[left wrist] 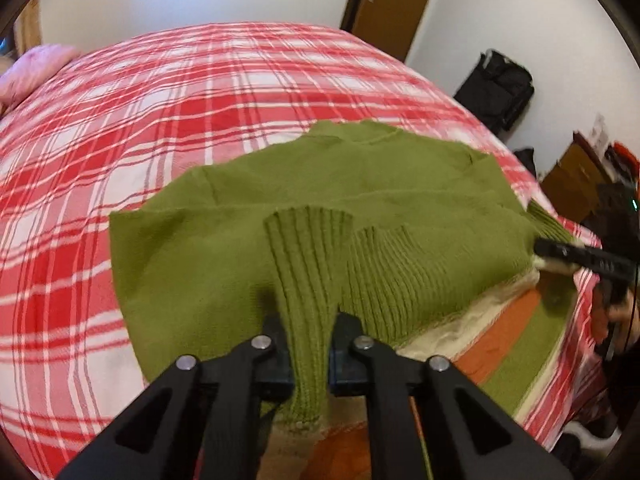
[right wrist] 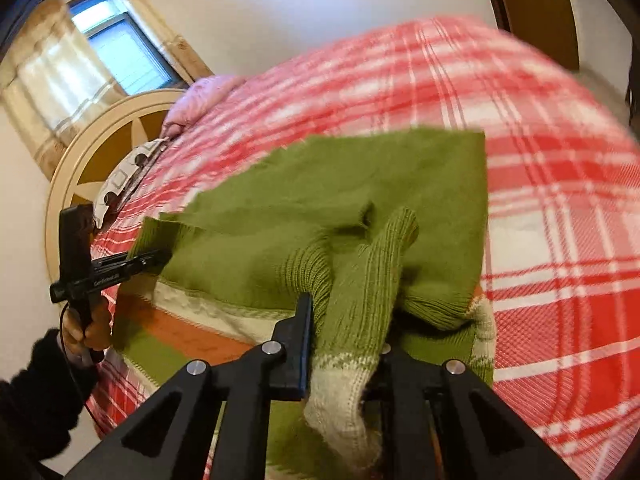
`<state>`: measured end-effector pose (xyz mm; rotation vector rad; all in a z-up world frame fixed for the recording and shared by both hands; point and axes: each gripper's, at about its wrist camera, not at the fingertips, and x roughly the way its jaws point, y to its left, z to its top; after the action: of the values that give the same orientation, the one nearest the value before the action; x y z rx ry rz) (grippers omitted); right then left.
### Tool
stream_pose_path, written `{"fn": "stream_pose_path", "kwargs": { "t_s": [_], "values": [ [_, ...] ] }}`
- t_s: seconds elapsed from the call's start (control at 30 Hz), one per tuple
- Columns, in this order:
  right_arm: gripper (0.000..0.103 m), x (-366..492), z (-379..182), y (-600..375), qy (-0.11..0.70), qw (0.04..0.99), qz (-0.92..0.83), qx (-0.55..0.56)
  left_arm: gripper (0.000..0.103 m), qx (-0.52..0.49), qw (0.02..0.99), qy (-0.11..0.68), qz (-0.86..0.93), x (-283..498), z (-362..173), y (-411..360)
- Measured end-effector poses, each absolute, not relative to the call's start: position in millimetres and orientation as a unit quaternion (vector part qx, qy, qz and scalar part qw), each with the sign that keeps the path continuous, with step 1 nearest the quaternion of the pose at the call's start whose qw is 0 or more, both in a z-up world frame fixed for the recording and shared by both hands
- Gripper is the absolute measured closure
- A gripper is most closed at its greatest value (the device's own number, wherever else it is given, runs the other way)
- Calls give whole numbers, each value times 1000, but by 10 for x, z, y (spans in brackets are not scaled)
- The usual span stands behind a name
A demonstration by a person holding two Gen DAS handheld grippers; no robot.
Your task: Fold small clothes
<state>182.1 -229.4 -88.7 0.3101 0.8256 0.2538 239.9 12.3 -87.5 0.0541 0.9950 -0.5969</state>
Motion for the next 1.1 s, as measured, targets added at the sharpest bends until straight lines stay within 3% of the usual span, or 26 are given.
{"fn": "stream_pose_path", "kwargs": {
  "t_s": [0.23,0.43,0.6,0.83,0.97,1.03,1.07,1.1],
  "values": [
    [91,1582,-227,-2130,325,931,130,101,94,-2,872,407,-273,2150,-369,331],
    [91,1905,132,-2127,283,952,107,52,94,-20,902,355,-244,2356,57,458],
    [91,2475,-185,-2156,278,959,54,17,94,-13,914,352,-200,2782,-98,432],
    [91,2970,-967,-2107,317,948,-10,-31,93,25,900,419,-118,3356,-985,286],
    [86,3174,-1144,-2264,374,927,-1,2,83,54,896,431,-92,3356,-1161,247],
    [82,3190,-1159,-2282,381,924,-3,5,58,93,898,427,-56,3363,-1179,182],
    [80,3181,-1153,-2281,381,925,-5,4,39,106,900,421,-28,3361,-1190,168],
    [79,3179,-1147,-2288,381,924,-7,5,31,110,901,419,-10,3374,-1185,175]
  ]
}}
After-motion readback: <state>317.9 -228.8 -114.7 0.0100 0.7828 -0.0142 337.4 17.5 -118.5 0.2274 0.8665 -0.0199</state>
